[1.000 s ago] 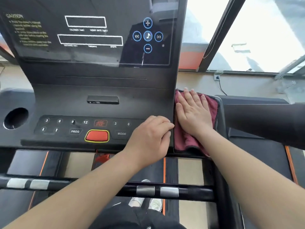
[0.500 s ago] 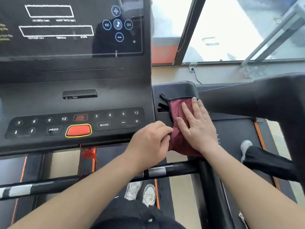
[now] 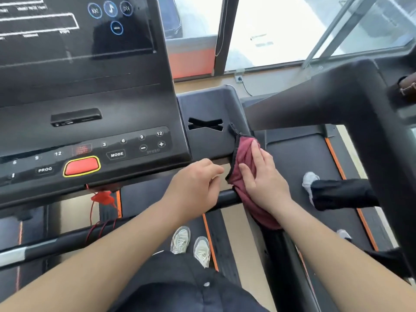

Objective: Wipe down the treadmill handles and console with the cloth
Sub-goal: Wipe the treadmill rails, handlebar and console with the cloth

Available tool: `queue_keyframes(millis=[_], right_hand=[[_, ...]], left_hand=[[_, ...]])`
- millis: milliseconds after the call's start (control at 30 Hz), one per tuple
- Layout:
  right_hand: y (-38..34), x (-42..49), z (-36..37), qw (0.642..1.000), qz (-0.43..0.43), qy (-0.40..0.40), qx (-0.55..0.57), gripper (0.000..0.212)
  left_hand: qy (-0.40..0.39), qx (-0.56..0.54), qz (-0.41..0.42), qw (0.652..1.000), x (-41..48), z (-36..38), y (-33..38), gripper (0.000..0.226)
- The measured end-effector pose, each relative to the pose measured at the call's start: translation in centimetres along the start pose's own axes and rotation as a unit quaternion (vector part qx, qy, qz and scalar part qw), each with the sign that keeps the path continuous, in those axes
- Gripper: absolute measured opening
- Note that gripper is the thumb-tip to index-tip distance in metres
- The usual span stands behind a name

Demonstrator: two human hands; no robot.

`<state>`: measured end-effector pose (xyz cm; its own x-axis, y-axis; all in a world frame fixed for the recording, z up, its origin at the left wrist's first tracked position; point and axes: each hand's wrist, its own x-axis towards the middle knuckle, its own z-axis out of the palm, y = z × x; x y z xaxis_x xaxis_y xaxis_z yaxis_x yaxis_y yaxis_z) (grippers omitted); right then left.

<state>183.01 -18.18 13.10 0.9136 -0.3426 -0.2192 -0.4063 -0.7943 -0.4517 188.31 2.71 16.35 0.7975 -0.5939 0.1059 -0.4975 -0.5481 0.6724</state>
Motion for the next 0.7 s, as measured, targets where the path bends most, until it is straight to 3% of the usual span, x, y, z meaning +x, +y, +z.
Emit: queue_keyframes(millis=[233,433,500,600,700], right_hand=[[2.0,-1.3,-0.3,0.987,-0.019,-0.004,0.159,0.059],[4.1,-9.5,0.6,0.994,-0.05,0.064,0.07,0.051],[4.5,-11.3,1.3,0.985,-0.065,0.113,0.113,0.043],[3.3,-11.5,1.4,0.968,-0.018,0.142,0.204,0.033],[-0.2,-9.7,1.9,0.976,-0.043,0.162,0.138,0.035]], left_hand=[[-0.01,0.004,0.016,1.0,-1.6,1.7,2.4,0.025],[-0.016,0.0,0.049,0.999,-4.9,3.8,3.8,0.016],[-0.02,-0.006,0.063,0.998,-6.4,3.9,4.0,0.014],[-0.036,-0.013,0.082,0.996,-8.4,3.5,4.0,0.012],[-0.037,-0.01,0.085,0.996,-10.0,2.3,3.1,0.011]])
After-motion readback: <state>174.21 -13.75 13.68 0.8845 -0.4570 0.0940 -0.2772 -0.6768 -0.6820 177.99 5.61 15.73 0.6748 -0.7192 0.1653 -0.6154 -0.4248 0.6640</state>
